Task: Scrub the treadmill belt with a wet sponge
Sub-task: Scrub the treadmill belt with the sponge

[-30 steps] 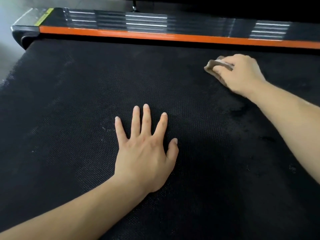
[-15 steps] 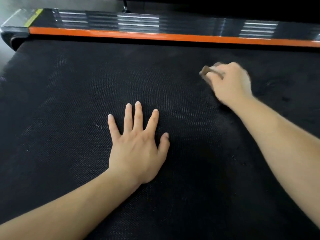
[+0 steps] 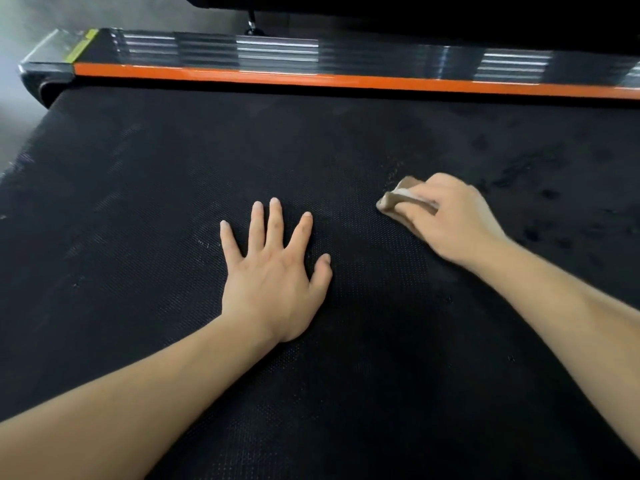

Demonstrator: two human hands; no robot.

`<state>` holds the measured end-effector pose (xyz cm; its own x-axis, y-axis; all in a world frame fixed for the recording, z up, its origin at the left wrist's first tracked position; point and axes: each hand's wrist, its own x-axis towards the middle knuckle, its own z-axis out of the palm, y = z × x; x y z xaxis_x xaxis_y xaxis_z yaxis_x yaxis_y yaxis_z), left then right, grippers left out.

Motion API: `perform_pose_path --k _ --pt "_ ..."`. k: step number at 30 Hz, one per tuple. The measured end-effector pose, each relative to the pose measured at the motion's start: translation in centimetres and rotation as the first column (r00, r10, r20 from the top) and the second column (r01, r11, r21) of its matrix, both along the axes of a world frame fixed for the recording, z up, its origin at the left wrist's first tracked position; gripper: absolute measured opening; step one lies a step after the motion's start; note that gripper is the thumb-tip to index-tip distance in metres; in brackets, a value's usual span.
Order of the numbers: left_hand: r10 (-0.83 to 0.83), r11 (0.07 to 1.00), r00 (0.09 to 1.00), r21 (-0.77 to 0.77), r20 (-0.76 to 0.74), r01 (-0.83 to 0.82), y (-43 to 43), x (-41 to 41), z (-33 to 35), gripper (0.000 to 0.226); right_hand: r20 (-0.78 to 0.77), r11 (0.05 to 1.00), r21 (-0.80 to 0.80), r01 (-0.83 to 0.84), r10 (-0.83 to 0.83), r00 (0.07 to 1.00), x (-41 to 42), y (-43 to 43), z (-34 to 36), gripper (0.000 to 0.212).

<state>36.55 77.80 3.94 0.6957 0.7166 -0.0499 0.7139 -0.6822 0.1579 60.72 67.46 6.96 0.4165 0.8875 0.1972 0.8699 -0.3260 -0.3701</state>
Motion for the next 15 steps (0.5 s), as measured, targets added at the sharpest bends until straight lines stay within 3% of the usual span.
perform_pose_path --k 4,9,13,15 --pt "-0.001 1.000 1.000 -0.005 -0.002 0.001 0.1 0.0 -0.2 0.074 -0.007 0.955 0.027 0.295 -0.295 0.956 2.1 0.8 -0.1 0.029" --pt "0.007 1.000 1.000 0.002 0.001 -0.007 0.1 0.0 -0.1 0.071 -0.014 1.000 0.030 -0.001 0.001 1.000 -3.8 -2.8 -0.8 0.026" --pt "0.005 1.000 1.000 -0.011 0.008 -0.005 0.0 -0.1 0.0 0.071 0.034 0.971 0.013 0.238 -0.238 0.971 -0.6 -2.0 -0.2 0.032" --pt "0.007 1.000 1.000 -0.004 0.013 -0.007 0.0 -0.2 0.0 0.071 0.056 0.966 0.012 0.259 -0.259 0.964 -1.6 -2.4 -0.3 0.033"
